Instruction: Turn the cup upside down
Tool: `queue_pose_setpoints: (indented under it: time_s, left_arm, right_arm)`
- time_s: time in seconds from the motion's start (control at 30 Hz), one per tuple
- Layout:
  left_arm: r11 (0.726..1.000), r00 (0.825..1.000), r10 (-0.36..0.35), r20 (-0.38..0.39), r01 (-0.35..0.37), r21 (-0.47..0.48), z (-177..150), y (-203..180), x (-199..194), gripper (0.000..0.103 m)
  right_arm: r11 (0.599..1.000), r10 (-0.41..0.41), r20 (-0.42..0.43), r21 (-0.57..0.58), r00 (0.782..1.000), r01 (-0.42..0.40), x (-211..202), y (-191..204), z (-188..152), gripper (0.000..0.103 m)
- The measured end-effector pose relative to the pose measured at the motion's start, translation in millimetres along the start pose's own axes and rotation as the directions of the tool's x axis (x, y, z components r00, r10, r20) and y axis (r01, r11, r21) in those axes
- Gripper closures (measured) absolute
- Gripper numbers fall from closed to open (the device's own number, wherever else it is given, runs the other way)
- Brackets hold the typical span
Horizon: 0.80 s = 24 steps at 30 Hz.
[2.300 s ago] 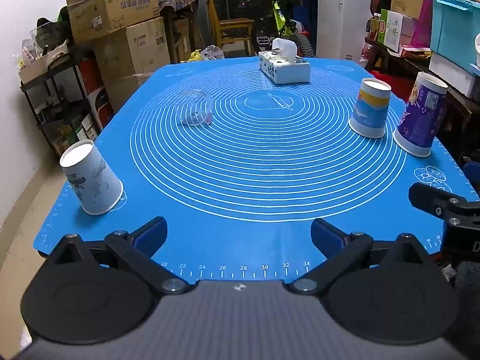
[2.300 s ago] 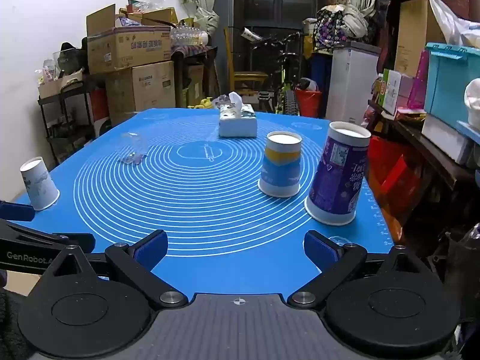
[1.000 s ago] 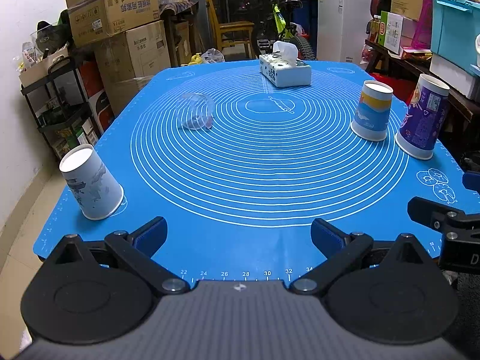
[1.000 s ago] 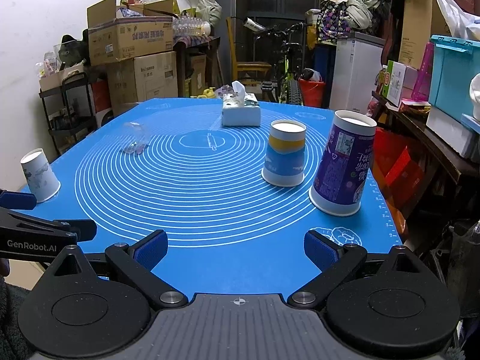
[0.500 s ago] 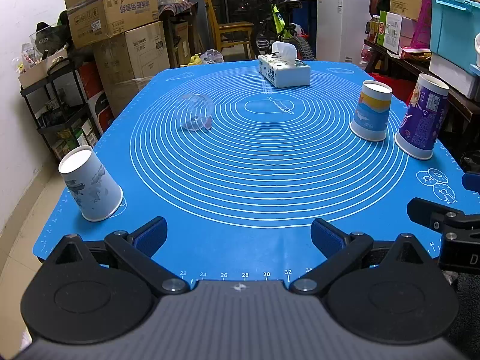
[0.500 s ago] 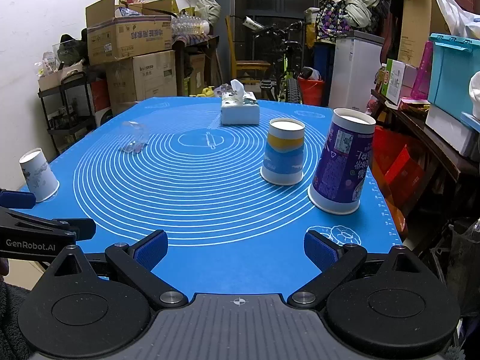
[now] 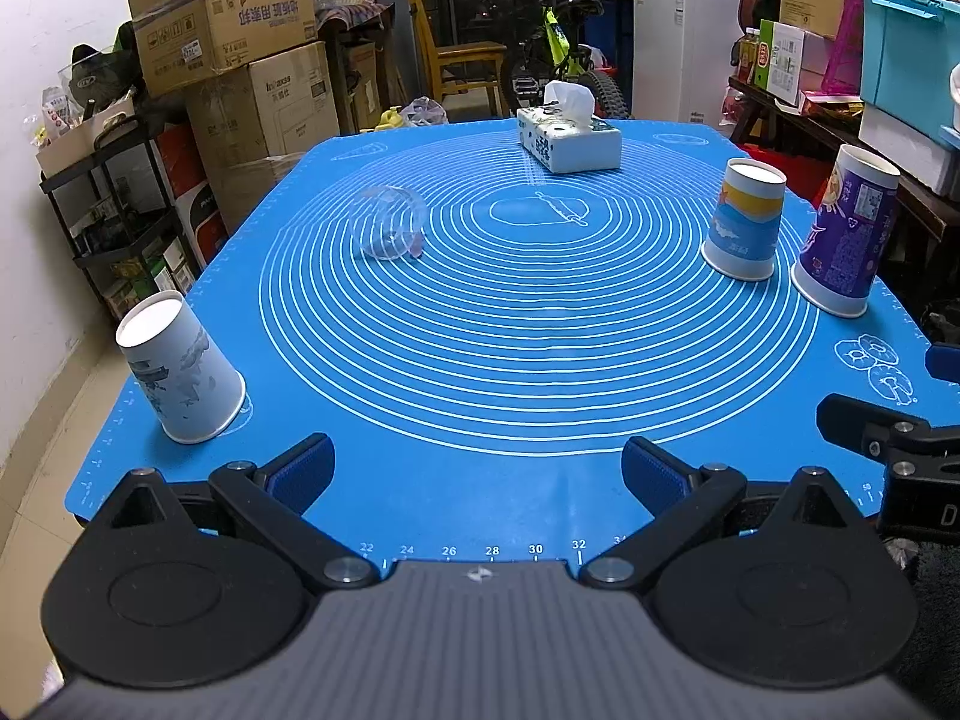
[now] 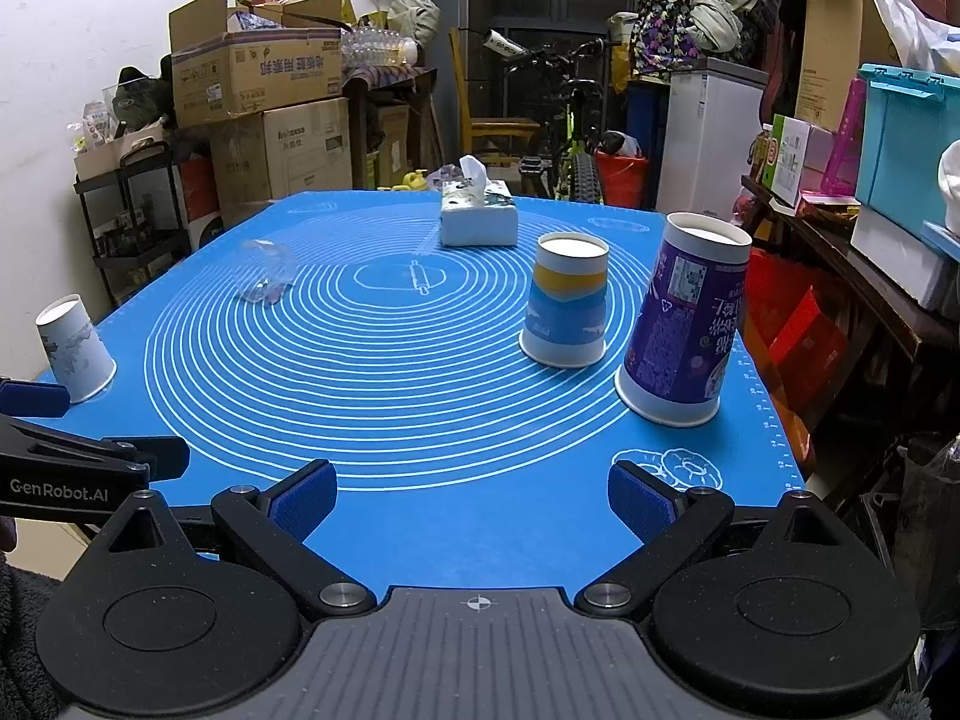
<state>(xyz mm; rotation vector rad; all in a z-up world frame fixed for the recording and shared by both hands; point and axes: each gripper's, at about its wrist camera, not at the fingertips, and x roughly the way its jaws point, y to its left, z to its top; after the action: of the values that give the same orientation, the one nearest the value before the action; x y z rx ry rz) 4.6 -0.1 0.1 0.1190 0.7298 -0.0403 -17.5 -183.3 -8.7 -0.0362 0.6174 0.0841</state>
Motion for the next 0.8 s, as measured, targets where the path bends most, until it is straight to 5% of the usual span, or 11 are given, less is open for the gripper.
queue_pose_setpoints:
  time_s: [0.8]
  left_arm:
    - [1.0, 1.0, 0.007, 0.013, -0.007, 0.026, 4.1, 3.5, 7.3, 0.002]
  right_arm:
    - [1.0, 0.021, 0.004, -0.008, 1.0, -0.021, 8.6, 4.3, 12.4, 0.006]
